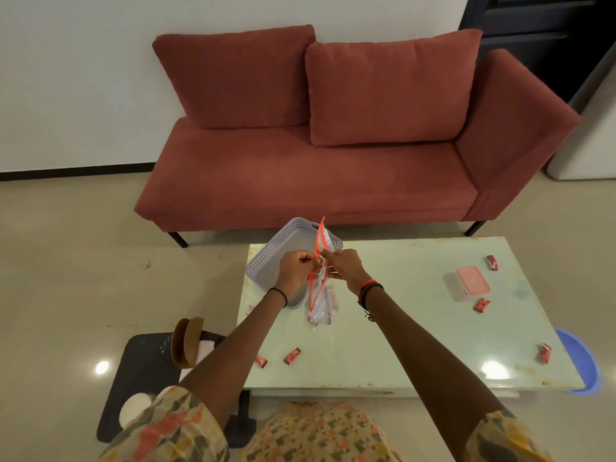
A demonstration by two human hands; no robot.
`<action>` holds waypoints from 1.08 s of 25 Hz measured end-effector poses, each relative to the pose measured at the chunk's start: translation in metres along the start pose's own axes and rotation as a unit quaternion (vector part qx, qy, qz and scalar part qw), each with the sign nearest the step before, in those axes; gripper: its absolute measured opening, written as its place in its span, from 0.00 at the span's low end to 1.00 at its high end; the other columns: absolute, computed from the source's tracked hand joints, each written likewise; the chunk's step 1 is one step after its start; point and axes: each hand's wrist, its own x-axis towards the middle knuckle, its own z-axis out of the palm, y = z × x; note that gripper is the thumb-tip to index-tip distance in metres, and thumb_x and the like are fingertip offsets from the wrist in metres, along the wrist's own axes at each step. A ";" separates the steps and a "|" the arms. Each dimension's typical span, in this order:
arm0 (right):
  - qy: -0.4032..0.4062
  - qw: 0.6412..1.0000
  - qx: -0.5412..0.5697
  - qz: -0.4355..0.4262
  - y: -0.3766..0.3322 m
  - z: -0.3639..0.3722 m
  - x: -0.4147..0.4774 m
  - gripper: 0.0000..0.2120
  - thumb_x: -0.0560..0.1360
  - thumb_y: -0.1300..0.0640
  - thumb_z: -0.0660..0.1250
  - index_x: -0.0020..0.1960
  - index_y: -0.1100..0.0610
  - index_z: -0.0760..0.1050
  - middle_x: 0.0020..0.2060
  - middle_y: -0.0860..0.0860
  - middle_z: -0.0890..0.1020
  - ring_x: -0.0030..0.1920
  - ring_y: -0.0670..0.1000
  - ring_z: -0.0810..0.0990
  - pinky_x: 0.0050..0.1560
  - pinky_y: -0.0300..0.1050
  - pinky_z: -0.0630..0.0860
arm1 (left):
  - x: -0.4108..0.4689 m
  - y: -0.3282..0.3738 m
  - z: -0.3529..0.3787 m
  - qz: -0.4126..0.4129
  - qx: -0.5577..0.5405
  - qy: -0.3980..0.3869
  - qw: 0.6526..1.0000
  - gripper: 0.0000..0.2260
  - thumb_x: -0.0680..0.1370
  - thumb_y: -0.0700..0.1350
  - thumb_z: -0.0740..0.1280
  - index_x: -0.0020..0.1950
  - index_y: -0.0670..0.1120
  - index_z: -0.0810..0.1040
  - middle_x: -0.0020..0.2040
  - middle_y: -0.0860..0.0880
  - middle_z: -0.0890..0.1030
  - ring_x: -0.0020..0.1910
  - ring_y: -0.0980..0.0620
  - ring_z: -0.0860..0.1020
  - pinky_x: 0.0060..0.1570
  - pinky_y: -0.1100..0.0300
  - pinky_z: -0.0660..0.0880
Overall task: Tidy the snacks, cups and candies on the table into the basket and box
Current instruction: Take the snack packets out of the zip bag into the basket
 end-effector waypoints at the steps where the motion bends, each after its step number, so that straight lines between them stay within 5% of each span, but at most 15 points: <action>1: 0.009 1.000 0.003 -0.009 0.002 0.003 0.003 0.13 0.74 0.56 0.69 0.46 0.68 0.79 0.39 0.59 0.80 0.37 0.54 0.79 0.44 0.46 0.81 | 0.000 -0.002 -0.002 -0.001 0.001 0.000 1.000 0.06 0.75 0.39 0.68 0.47 0.37 0.81 0.45 0.38 0.83 0.45 0.40 0.82 0.50 0.49 0.80; 4: 0.030 0.998 -0.037 -0.028 0.000 0.006 0.009 0.09 0.73 0.65 0.67 0.46 0.71 0.80 0.33 0.57 0.79 0.29 0.48 0.76 0.37 0.38 0.80 | 0.003 -0.005 -0.009 -0.004 0.006 0.009 1.000 0.09 0.75 0.40 0.68 0.51 0.36 0.81 0.46 0.38 0.83 0.46 0.41 0.82 0.50 0.49 0.80; 7: 0.057 0.995 -0.072 -0.032 -0.002 0.002 0.014 0.07 0.71 0.67 0.64 0.36 0.64 0.78 0.28 0.54 0.77 0.27 0.47 0.75 0.31 0.35 0.77 | 0.009 -0.008 -0.018 -0.018 0.015 0.051 0.998 0.08 0.76 0.39 0.67 0.50 0.35 0.80 0.43 0.40 0.82 0.41 0.44 0.81 0.45 0.51 0.82; 10: 0.108 0.990 -0.086 -0.033 0.002 -0.010 0.021 0.10 0.71 0.65 0.64 0.31 0.59 0.72 0.30 0.55 0.78 0.27 0.48 0.75 0.39 0.44 0.81 | 0.016 -0.011 -0.032 -0.035 -0.009 0.100 0.994 0.06 0.76 0.37 0.65 0.47 0.35 0.79 0.33 0.46 0.78 0.32 0.52 0.77 0.33 0.64 0.80; 13: 0.136 0.986 -0.097 -0.025 0.012 -0.023 0.027 0.04 0.72 0.64 0.65 0.38 0.63 0.75 0.35 0.56 0.79 0.27 0.48 0.76 0.48 0.50 0.81 | 0.021 -0.012 -0.043 -0.032 -0.025 0.142 0.989 0.03 0.76 0.37 0.65 0.44 0.38 0.77 0.33 0.45 0.76 0.30 0.54 0.75 0.28 0.69 0.78; 18: 0.118 0.981 -0.154 -0.009 0.022 -0.018 0.025 0.09 0.72 0.64 0.68 0.51 0.64 0.74 0.45 0.61 0.81 0.39 0.55 0.79 0.50 0.49 0.79 | 0.030 -0.011 -0.048 0.004 0.029 0.151 0.988 0.06 0.75 0.38 0.66 0.43 0.35 0.79 0.36 0.42 0.78 0.30 0.50 0.76 0.40 0.53 0.80; 21: 0.148 0.947 -0.236 -0.161 0.016 0.002 0.022 0.10 0.74 0.62 0.69 0.52 0.62 0.71 0.49 0.52 0.73 0.49 0.51 0.72 0.52 0.44 0.73 | 0.032 -0.014 -0.051 0.023 0.051 0.146 0.988 0.06 0.75 0.38 0.66 0.44 0.34 0.80 0.36 0.42 0.79 0.34 0.47 0.76 0.42 0.50 0.79; 24: 0.088 0.919 -0.288 -0.254 -0.005 0.041 0.023 0.05 0.76 0.63 0.63 0.43 0.63 0.74 0.41 0.56 0.78 0.40 0.50 0.73 0.40 0.40 0.71 | 0.034 -0.017 -0.057 0.034 0.073 0.143 0.986 0.07 0.76 0.38 0.66 0.44 0.35 0.80 0.36 0.43 0.79 0.34 0.46 0.77 0.41 0.50 0.79; 27: -0.008 0.909 -0.374 -0.186 -0.018 0.082 0.038 0.06 0.77 0.63 0.61 0.46 0.63 0.76 0.43 0.60 0.80 0.43 0.55 0.77 0.46 0.47 0.73 | 0.036 -0.020 -0.061 0.043 0.090 0.144 0.984 0.08 0.76 0.39 0.65 0.45 0.35 0.80 0.37 0.40 0.80 0.37 0.45 0.79 0.39 0.57 0.78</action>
